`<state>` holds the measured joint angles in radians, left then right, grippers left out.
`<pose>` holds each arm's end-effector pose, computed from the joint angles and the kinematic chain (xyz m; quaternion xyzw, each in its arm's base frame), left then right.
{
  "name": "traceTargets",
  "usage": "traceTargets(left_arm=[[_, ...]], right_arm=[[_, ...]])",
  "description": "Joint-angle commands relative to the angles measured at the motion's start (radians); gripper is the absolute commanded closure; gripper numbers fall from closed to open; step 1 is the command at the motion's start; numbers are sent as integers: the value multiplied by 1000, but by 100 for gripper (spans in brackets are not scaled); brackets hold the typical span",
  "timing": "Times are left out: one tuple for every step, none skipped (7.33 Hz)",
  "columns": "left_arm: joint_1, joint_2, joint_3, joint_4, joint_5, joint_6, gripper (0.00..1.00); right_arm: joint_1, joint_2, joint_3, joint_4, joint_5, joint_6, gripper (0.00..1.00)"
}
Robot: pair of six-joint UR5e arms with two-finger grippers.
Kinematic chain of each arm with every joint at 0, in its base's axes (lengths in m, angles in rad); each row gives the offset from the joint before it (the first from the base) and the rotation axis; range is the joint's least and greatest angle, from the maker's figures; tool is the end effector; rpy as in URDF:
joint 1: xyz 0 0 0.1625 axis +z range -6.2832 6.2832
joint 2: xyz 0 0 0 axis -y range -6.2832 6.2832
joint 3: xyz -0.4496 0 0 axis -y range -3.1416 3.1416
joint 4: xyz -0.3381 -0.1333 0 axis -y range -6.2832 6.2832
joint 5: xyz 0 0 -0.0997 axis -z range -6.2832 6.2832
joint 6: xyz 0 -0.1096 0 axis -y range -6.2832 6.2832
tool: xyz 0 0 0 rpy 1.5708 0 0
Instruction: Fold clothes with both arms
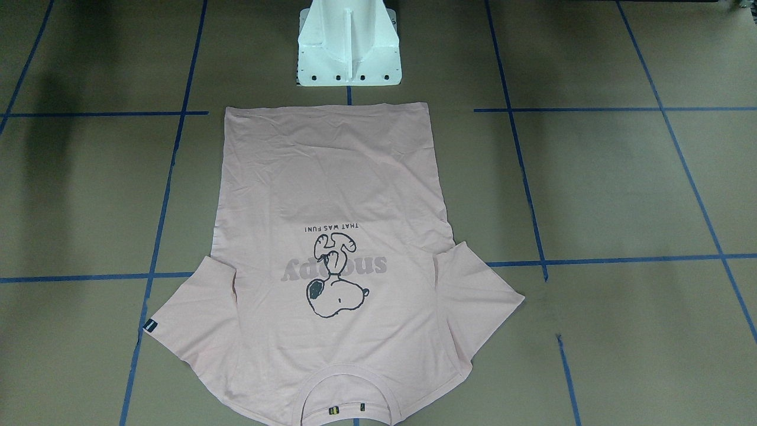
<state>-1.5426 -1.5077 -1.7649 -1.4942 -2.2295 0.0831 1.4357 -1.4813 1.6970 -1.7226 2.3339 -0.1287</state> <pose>-0.0546 -0.4128 0.6482 0.0346 0.3225 0.0614 0.9439 -0.0070 -0.4784 0.6106 0.0285 -0.3723 -0.1338 0.9180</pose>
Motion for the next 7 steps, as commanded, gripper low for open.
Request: traceTargets(left_arm=[[-1, 9, -17, 2, -63, 1, 0], [1, 11, -22, 2, -62, 0, 0], [1, 9, -39, 5, -64, -9, 0], [2, 12, -57, 5, -71, -11, 0], [4, 9, -65, 5, -65, -14, 0], [6, 9, -62, 0, -68, -11, 0], [6, 9, -61, -1, -71, -9, 0]], right_arm=[[2, -13, 4, 6, -1, 0, 0], [2, -20, 3, 6, 1, 7, 0], [2, -22, 9, 8, 2, 15, 0], [0, -27, 6, 8, 5, 14, 0], [2, -28, 13, 9, 8, 9, 0], [2, -31, 9, 24, 7, 6, 0], [0, -40, 24, 37, 12, 14, 0]])
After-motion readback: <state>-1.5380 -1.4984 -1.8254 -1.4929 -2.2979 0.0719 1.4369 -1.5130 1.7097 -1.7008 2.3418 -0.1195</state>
